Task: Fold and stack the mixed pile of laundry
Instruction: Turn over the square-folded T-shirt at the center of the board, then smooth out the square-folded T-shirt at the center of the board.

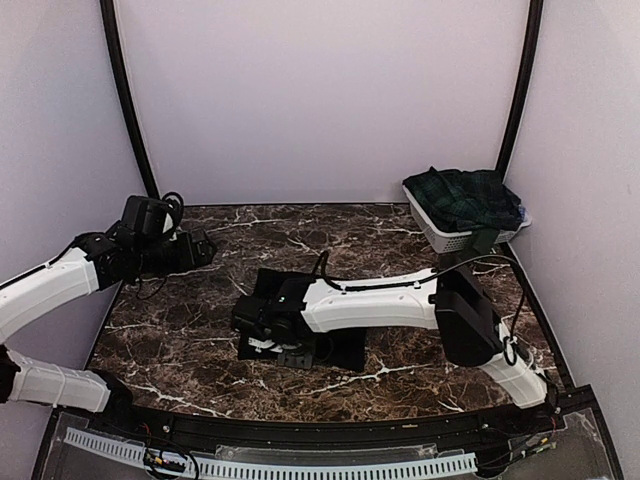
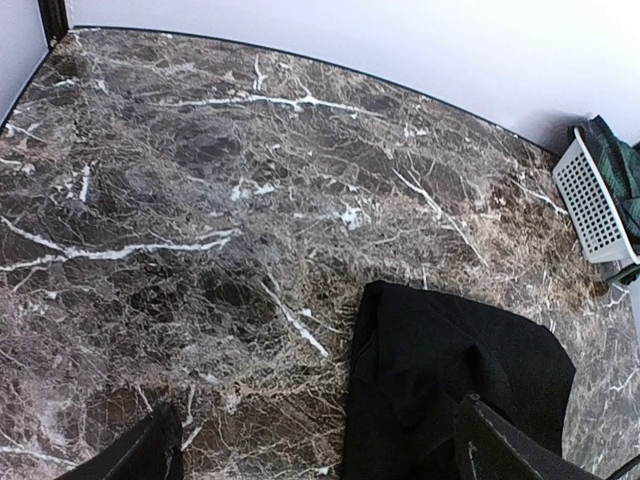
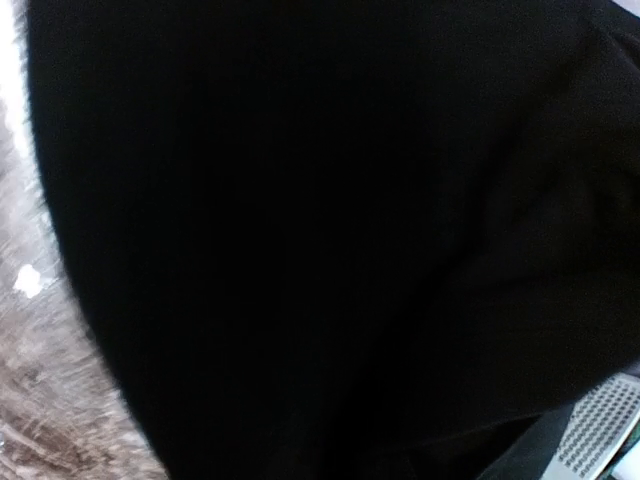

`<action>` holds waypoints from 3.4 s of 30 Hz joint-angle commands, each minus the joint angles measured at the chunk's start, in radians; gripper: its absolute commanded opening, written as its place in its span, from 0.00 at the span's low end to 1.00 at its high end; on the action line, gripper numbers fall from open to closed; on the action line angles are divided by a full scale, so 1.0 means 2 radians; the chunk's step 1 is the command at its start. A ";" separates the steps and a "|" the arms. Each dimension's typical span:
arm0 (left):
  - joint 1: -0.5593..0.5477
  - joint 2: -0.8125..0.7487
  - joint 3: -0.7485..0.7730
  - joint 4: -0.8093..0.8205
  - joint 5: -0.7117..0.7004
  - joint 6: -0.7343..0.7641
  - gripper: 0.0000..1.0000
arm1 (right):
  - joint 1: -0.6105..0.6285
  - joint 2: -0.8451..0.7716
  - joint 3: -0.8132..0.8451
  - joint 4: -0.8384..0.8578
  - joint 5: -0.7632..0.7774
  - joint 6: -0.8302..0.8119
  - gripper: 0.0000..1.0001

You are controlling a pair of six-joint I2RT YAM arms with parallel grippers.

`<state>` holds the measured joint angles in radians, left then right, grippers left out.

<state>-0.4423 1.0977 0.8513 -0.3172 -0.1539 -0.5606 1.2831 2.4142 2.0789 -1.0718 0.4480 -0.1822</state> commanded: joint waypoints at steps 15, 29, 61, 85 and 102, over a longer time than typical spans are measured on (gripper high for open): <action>-0.062 0.093 -0.018 0.016 0.135 0.028 0.64 | -0.133 -0.339 -0.313 0.250 -0.326 0.128 0.71; -0.104 0.168 0.015 0.023 0.147 0.050 0.59 | -0.139 -0.310 -0.393 0.290 -0.350 0.159 0.55; -0.137 0.069 -0.097 -0.092 0.191 -0.055 0.00 | -0.114 -0.307 -0.450 0.229 -0.283 0.156 0.30; -0.144 0.055 -0.083 -0.100 0.187 -0.073 0.00 | -0.083 -0.352 -0.461 0.238 -0.264 0.133 0.40; -0.144 0.065 -0.100 -0.074 0.195 -0.085 0.00 | -0.076 -0.293 -0.424 0.219 -0.150 0.128 0.34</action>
<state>-0.7250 1.2247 0.6685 -0.4725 0.2234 -0.7219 1.1252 1.8553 1.2049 -0.5987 0.0620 0.0620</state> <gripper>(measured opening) 0.003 0.340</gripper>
